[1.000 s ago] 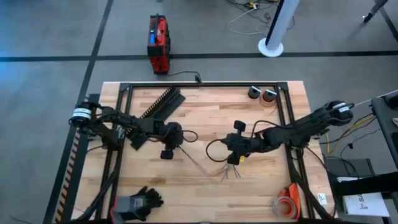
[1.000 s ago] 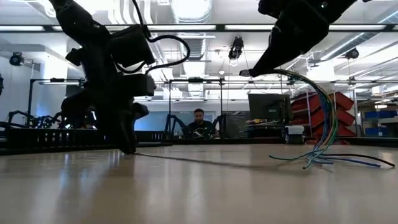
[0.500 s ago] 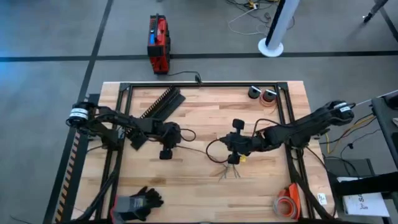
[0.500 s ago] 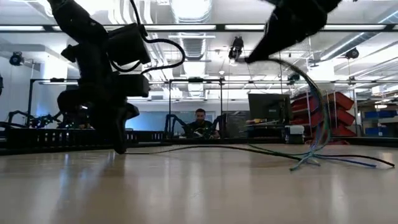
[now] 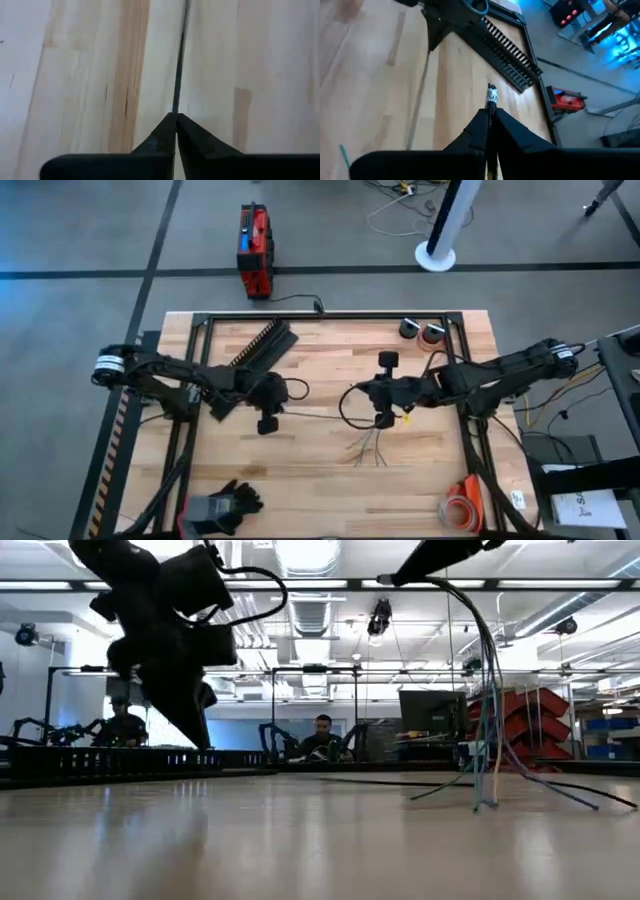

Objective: Ziptie cables
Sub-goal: Wrap the cable wires together using a black zip tie

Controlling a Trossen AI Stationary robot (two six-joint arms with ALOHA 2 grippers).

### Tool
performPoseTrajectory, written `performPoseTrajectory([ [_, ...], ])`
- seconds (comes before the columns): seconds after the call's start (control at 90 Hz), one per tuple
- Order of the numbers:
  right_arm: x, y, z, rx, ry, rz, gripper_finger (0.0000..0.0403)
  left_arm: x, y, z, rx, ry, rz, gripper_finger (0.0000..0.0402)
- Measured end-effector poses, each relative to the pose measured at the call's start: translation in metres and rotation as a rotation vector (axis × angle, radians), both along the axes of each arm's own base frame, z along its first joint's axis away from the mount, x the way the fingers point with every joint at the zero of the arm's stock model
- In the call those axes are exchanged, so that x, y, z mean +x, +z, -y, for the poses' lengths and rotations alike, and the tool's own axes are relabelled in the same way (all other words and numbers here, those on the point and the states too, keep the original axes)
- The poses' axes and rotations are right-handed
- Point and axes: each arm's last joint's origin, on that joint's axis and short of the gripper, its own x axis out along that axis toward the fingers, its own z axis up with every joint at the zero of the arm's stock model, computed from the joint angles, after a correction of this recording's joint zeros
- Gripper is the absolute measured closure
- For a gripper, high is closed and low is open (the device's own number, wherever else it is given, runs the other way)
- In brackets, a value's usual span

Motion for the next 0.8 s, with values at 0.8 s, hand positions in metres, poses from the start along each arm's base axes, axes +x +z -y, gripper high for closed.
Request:
performPoseTrajectory([
  [0.8, -0.001, -0.045, -0.004, 0.139, 0.026, 0.011, 0.0396, 0.005, 0.001, -0.001, -0.016, 0.049, 0.069, 0.0297],
])
